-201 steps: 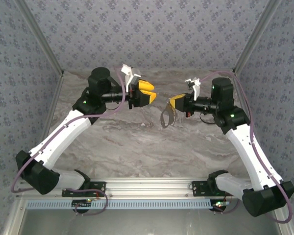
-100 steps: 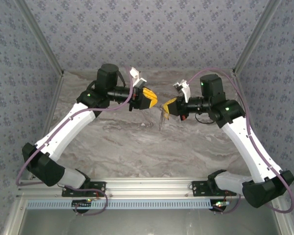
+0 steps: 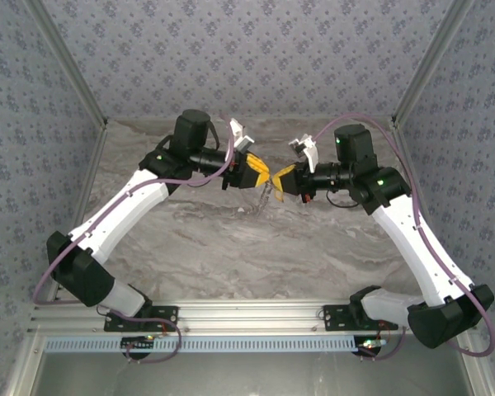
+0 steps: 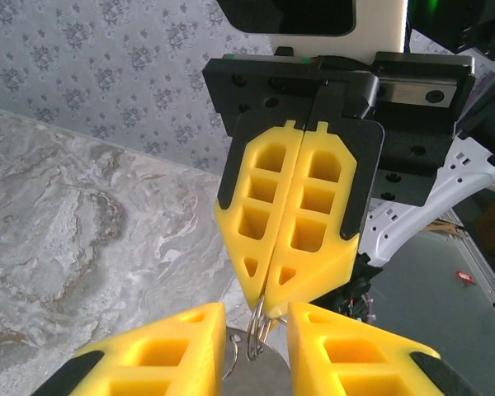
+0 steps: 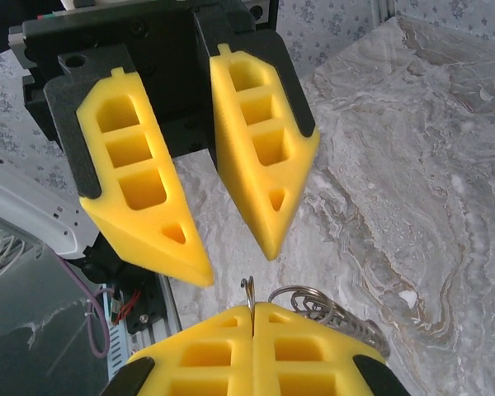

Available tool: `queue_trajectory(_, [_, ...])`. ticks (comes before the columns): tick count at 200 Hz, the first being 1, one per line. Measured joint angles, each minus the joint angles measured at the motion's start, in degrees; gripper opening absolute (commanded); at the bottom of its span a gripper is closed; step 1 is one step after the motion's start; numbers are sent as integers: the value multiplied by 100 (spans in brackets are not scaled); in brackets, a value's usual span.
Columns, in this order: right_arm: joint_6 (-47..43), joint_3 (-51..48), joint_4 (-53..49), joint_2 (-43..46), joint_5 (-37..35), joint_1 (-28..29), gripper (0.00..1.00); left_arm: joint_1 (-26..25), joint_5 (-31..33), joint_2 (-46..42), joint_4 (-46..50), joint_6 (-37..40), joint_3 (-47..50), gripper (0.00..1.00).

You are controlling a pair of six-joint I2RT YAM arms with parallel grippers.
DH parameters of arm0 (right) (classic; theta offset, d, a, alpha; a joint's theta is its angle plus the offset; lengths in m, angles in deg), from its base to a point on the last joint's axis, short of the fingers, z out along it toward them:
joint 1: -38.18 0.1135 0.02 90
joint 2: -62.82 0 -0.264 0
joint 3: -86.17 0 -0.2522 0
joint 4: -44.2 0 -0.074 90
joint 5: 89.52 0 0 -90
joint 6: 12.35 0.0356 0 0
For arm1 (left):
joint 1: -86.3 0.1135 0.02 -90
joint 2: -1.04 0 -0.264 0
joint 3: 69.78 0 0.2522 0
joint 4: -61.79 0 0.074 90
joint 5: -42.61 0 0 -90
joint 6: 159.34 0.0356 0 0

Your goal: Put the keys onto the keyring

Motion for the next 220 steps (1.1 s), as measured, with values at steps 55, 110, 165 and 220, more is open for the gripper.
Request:
queue_trajectory(55, [44,0,109,0,50,0,0,-52,-103,20,4,48,-42,22])
queue_trajectory(110, [50,0,190,0,74,0,0,-83,-122,24,22,103,-42,22])
queue_trajectory(165, [131,0,188,2,131,0,0,-83,-138,35,42,146,-42,8])
queue_trajectory(220, [153,0,179,7,133,0,0,-83,-166,50,48,225,-46,16])
